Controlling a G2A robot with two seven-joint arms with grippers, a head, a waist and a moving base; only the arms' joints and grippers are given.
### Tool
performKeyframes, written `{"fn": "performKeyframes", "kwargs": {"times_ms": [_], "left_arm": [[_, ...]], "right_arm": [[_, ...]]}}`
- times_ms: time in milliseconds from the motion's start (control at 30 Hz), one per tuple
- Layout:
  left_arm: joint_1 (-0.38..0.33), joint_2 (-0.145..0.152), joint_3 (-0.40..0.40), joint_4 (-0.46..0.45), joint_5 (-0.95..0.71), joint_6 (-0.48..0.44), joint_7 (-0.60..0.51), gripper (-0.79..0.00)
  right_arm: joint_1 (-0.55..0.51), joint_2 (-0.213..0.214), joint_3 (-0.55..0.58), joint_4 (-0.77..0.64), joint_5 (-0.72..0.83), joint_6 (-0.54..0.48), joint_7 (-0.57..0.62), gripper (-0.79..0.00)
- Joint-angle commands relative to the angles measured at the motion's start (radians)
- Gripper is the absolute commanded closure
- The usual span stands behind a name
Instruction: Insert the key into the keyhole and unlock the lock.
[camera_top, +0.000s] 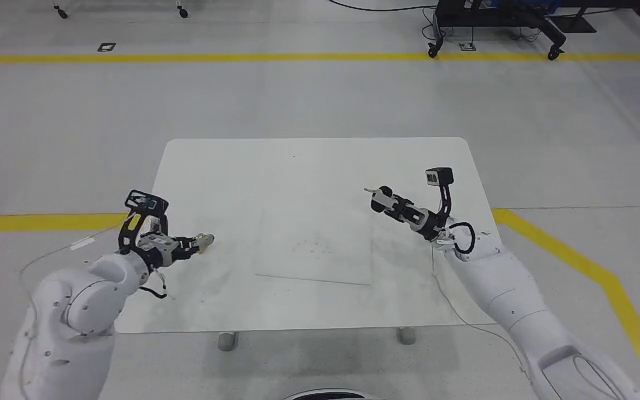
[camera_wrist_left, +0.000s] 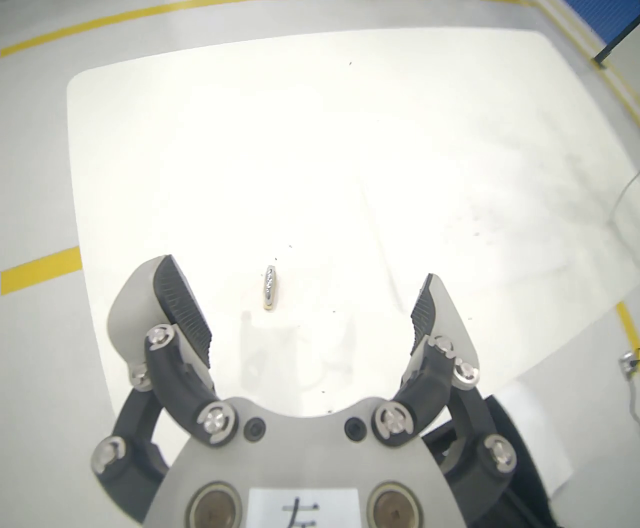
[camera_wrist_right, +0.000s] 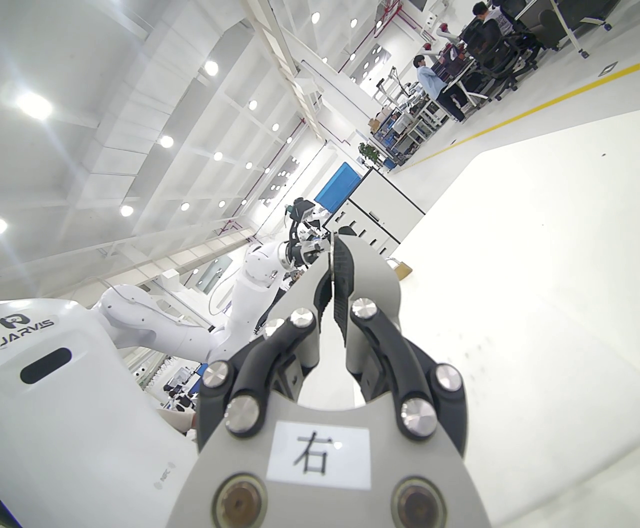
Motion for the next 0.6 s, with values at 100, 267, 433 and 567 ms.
{"fn": "performKeyframes", "kwargs": {"times_ms": [100, 267, 433, 567], "left_arm": [[-0.054, 0.003, 0.052, 0.131, 0.102, -0.057, 0.069, -0.785], [-0.086, 0.003, 0.089, 0.196, 0.140, -0.069, 0.100, -0.690], [-0.112, 0.001, 0.138, 0.227, 0.180, -0.047, 0.092, -0.413], [-0.116, 0.001, 0.154, 0.232, 0.191, -0.048, 0.087, -0.385]], "right_arm": [[0.000, 0.000, 0.000, 0.000, 0.000, 0.000, 0.000, 0.000], [0.000, 0.000, 0.000, 0.000, 0.000, 0.000, 0.000, 0.000], [0.000, 0.000, 0.000, 0.000, 0.000, 0.000, 0.000, 0.000], [0.000, 0.000, 0.000, 0.000, 0.000, 0.000, 0.000, 0.000]]}}
